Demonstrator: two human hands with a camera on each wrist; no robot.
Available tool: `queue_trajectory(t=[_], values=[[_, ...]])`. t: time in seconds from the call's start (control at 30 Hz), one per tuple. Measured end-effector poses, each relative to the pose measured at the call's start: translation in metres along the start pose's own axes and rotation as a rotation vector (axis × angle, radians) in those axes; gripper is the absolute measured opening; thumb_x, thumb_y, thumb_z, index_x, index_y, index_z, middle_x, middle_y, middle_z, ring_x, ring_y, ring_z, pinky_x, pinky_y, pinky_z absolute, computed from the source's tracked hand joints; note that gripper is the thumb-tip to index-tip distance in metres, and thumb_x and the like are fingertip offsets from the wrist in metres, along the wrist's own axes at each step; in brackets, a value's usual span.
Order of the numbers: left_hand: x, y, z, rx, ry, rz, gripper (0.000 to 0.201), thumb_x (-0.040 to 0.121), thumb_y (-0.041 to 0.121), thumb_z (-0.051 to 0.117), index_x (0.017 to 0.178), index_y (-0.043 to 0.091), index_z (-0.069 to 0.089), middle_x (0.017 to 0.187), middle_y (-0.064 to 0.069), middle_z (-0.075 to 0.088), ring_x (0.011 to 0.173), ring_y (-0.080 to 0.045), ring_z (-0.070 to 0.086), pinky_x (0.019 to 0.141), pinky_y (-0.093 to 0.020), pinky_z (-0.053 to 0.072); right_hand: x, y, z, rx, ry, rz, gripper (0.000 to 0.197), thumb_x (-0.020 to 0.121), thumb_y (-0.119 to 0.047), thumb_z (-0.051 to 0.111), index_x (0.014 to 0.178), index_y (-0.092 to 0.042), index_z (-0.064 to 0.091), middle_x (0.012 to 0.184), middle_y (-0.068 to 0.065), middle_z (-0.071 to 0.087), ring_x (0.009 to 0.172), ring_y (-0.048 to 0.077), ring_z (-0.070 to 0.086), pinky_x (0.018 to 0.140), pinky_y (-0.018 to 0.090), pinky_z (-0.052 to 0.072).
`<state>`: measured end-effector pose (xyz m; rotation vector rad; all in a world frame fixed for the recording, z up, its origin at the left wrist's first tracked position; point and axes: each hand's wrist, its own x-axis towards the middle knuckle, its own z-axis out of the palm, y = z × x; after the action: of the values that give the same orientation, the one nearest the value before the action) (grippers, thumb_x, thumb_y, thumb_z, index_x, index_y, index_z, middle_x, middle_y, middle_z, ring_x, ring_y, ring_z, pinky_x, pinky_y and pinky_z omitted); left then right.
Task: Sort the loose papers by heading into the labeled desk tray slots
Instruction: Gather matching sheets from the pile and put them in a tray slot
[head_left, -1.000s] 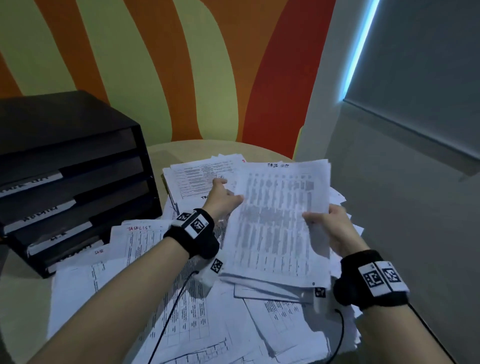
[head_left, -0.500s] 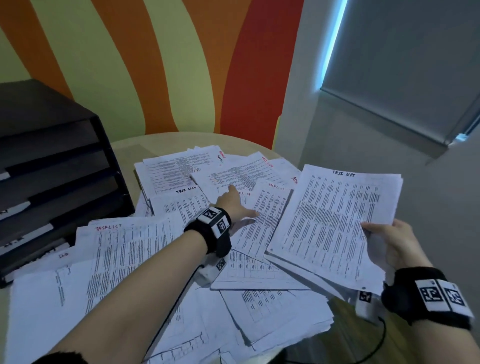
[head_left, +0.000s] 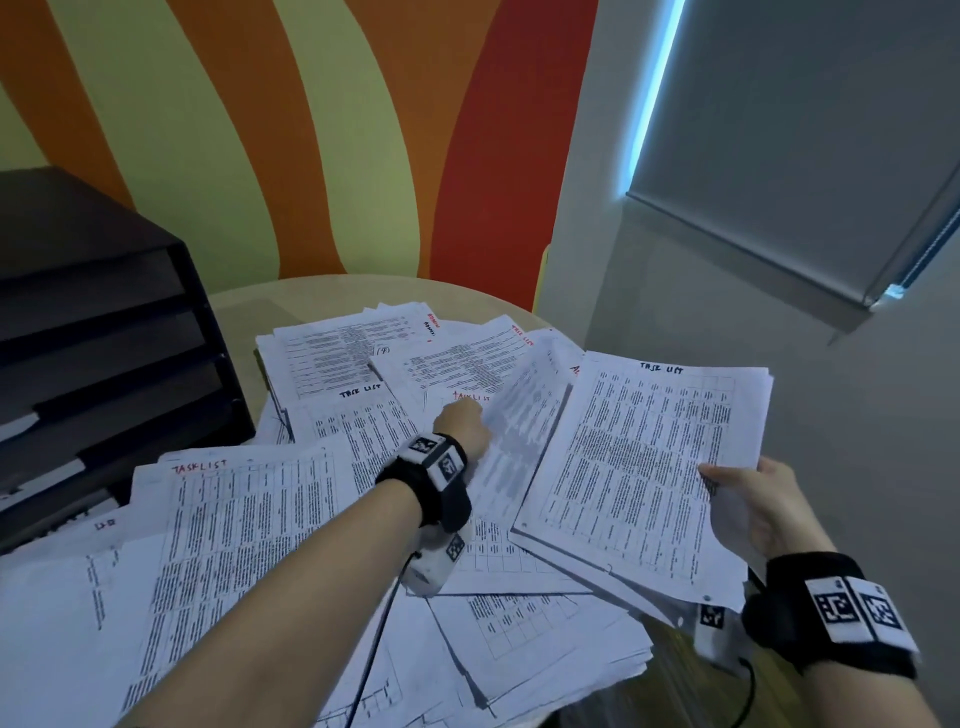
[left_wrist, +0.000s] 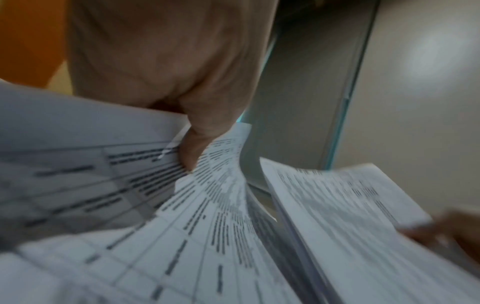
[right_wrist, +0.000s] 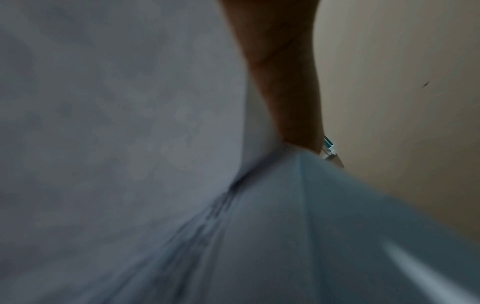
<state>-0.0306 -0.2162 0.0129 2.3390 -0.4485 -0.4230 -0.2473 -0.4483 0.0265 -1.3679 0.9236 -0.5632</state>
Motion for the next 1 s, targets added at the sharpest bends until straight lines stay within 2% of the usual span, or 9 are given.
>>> queue_trajectory(t=[0.13,0.2,0.3,0.4,0.53,0.6,0.77,0.87,1.0], values=[[0.005,-0.023,-0.049,-0.542,0.184,-0.038,0.018,0.090,-0.001,0.054,0.099,0.004,0.068,0.101,-0.017,0.070,0.094,-0.036,0.068,0.076,-0.036,0.054,-0.004,-0.003,0.008,-0.014,-0.018,0.012,0.027,0.087,0.015,0.056,0.113,0.007,0.057,0.088,0.011,0.065,0.068,0.021,0.066,0.051,0.025,0.052],[-0.001,-0.029,-0.086,-0.681,0.265,-0.026,0.022,0.093,0.001,0.056,0.114,0.004,0.064,0.106,-0.013,0.069,0.096,-0.031,0.066,0.088,-0.042,0.054,-0.002,-0.003,0.014,-0.031,-0.016,0.012,0.036,0.087,0.014,0.056,0.123,0.009,0.056,0.100,0.017,0.065,0.074,0.022,0.063,0.058,0.029,0.050],[-0.009,-0.043,-0.130,-0.792,0.317,-0.001,0.029,0.095,0.007,0.058,0.124,0.004,0.059,0.114,-0.007,0.068,0.102,-0.024,0.065,0.095,-0.042,0.051,-0.007,-0.010,0.031,-0.028,-0.058,0.004,0.034,0.089,0.016,0.051,0.121,0.006,0.055,0.105,0.018,0.061,0.073,0.021,0.061,0.046,0.023,0.051],[-0.021,-0.050,-0.145,-0.759,0.283,0.026,0.025,0.096,0.008,0.058,0.120,0.003,0.062,0.115,-0.006,0.067,0.101,-0.023,0.065,0.092,-0.036,0.051,-0.017,-0.019,0.053,-0.008,-0.120,-0.011,0.031,0.090,0.017,0.048,0.115,-0.001,0.054,0.101,0.016,0.062,0.073,0.021,0.062,0.043,0.019,0.051],[-0.035,-0.046,-0.128,-0.650,0.082,0.063,0.016,0.094,0.007,0.060,0.108,0.001,0.065,0.098,-0.009,0.070,0.082,-0.021,0.067,0.072,-0.030,0.055,-0.019,-0.024,0.081,-0.040,-0.212,-0.055,0.023,0.090,0.007,0.055,0.108,-0.006,0.062,0.113,0.017,0.068,0.092,0.031,0.068,0.085,0.043,0.055],[-0.037,-0.041,-0.113,-0.519,0.005,0.072,0.010,0.094,0.011,0.060,0.099,0.002,0.063,0.086,-0.007,0.063,0.069,-0.017,0.057,0.061,-0.025,0.047,-0.026,-0.028,0.096,-0.014,-0.271,-0.067,0.020,0.092,0.000,0.056,0.109,-0.008,0.064,0.111,0.014,0.070,0.094,0.030,0.069,0.086,0.044,0.054],[-0.041,-0.024,-0.086,-0.485,-0.004,0.061,0.024,0.096,0.004,0.056,0.117,0.010,0.047,0.094,-0.001,0.056,0.071,-0.007,0.052,0.058,-0.018,0.047,-0.055,-0.047,0.134,0.190,-0.312,-0.097,0.050,0.098,-0.046,0.048,0.132,-0.011,0.057,0.134,0.002,0.059,0.120,0.021,0.060,0.108,0.044,0.041],[-0.043,-0.017,-0.080,-0.599,-0.015,0.083,0.035,0.094,-0.004,0.054,0.121,0.013,0.040,0.107,-0.004,0.055,0.079,-0.010,0.055,0.058,-0.016,0.047,-0.067,-0.057,0.143,0.128,-0.298,-0.219,0.050,0.083,-0.056,0.061,0.110,-0.015,0.069,0.105,0.003,0.074,0.097,0.023,0.071,0.092,0.047,0.054],[-0.042,-0.005,-0.091,-0.517,0.070,0.261,0.020,0.097,0.001,0.047,0.108,0.012,0.059,0.086,-0.005,0.060,0.069,-0.017,0.050,0.059,-0.024,0.039,-0.079,-0.071,0.148,0.087,-0.345,-0.410,0.042,0.077,-0.045,0.073,0.111,-0.021,0.067,0.111,0.002,0.073,0.099,0.014,0.070,0.091,0.040,0.054]])
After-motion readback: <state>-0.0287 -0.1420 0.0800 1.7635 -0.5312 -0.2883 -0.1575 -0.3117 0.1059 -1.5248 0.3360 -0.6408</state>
